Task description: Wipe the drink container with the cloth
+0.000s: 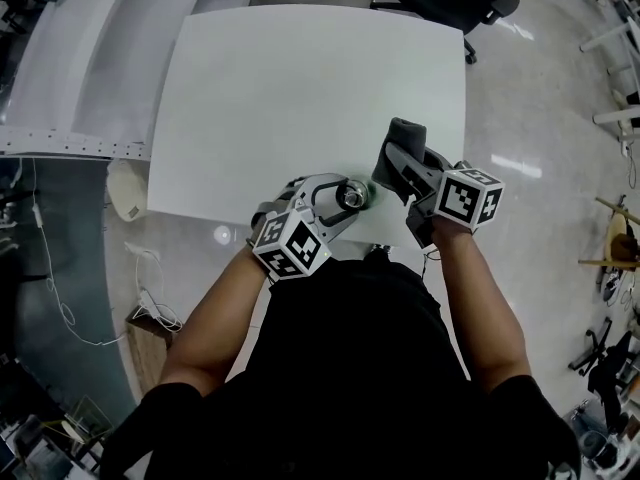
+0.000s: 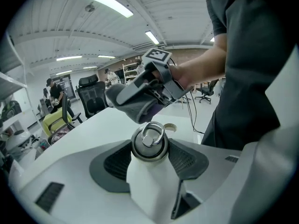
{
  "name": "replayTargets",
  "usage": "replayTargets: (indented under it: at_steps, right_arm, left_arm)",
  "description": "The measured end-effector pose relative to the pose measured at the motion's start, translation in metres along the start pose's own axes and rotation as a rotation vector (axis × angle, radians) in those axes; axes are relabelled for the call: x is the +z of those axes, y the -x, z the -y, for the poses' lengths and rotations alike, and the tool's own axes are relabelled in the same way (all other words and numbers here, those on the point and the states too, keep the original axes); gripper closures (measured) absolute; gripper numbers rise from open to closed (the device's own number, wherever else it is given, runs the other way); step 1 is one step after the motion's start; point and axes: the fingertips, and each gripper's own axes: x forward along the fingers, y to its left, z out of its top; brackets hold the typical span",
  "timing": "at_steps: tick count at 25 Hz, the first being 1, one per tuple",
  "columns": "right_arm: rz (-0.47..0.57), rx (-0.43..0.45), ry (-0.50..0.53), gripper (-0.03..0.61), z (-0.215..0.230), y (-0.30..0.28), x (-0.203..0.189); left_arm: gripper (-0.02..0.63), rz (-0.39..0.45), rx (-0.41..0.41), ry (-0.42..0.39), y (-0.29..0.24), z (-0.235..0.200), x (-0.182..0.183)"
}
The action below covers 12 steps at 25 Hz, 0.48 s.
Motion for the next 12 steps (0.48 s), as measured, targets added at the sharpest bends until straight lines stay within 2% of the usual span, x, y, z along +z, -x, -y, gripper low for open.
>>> replayTargets:
  at_steps: [3,5,12]
  right_arm:
    - [-0.011,0.129,-0.08,0.468,-0.034,-0.011,0.004]
    - [-0.036,0.163,-0.077,0.468,-0.047,-0.022,0.001]
    - [-0.174,0.102,0.022,0.468,-0.04,-0.058,-0.03]
  left_arm:
    - [0.359,-0.002,0.004,-0.03,0.0,0.003,0.002]
    - [0.359,0.0,0.007,-0.039,-0.001,0.003,0.003]
    - [0.359,-0.006,0.01,-0.093,-0.002,0.007,0.004]
